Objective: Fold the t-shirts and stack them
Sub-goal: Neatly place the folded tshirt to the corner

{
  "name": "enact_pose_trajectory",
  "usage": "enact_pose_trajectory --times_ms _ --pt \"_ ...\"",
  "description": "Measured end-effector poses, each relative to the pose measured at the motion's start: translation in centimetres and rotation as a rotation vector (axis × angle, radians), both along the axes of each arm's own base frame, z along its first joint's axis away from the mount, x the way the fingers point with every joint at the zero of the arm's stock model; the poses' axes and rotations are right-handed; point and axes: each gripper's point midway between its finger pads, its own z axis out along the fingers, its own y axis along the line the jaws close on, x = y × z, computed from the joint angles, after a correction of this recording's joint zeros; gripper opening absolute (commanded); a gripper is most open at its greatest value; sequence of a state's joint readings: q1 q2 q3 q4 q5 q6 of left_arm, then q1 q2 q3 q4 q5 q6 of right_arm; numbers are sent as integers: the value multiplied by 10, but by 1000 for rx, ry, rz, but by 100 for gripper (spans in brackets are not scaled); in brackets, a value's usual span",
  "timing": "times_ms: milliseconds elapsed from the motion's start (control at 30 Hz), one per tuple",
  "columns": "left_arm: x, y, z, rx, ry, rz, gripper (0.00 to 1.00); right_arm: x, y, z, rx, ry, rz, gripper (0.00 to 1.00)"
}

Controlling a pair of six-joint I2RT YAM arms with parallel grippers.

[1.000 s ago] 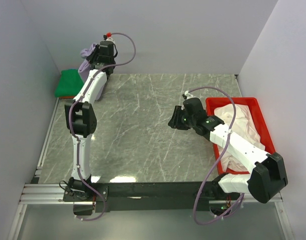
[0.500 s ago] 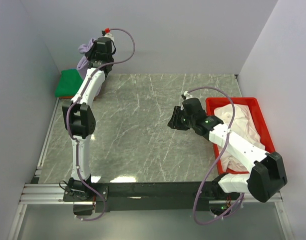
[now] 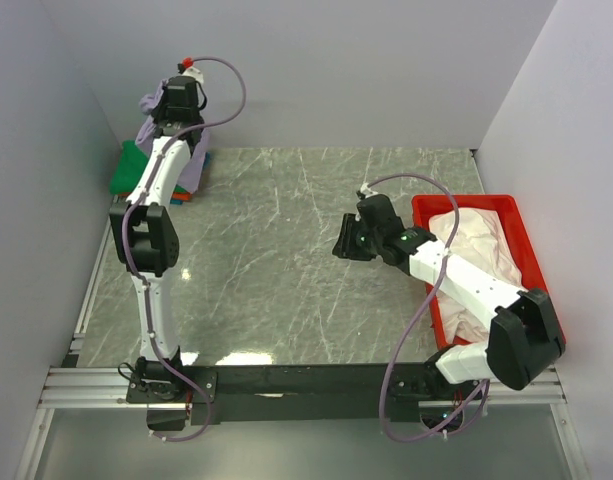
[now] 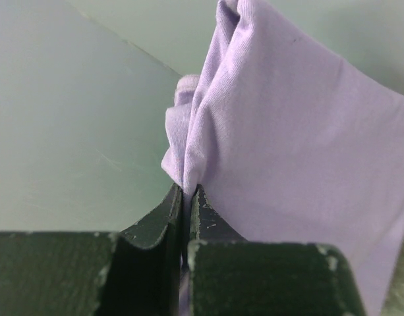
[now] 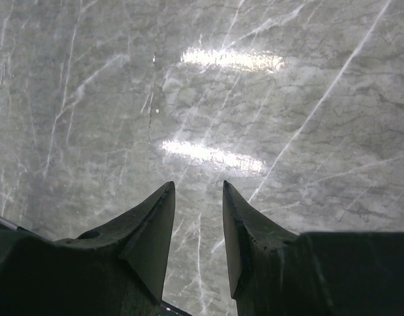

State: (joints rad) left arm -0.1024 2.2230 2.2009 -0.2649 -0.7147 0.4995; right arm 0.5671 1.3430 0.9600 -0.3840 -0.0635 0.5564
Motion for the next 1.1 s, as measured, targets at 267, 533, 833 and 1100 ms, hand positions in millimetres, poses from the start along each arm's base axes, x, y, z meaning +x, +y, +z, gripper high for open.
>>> enact_pose_trajectory --times_ms 267,533,833,1100 --pt "-1 52 -30 -68 15 37 1 10 8 -16 -29 44 4 41" --pt "7 106 -49 -132 -51 100 31 21 21 -33 -56 88 18 42" --pt "23 112 -101 -283 -89 115 99 20 34 -37 -57 95 47 45" --pt "11 73 -76 -513 -236 28 99 17 31 -19 -28 42 42 47"
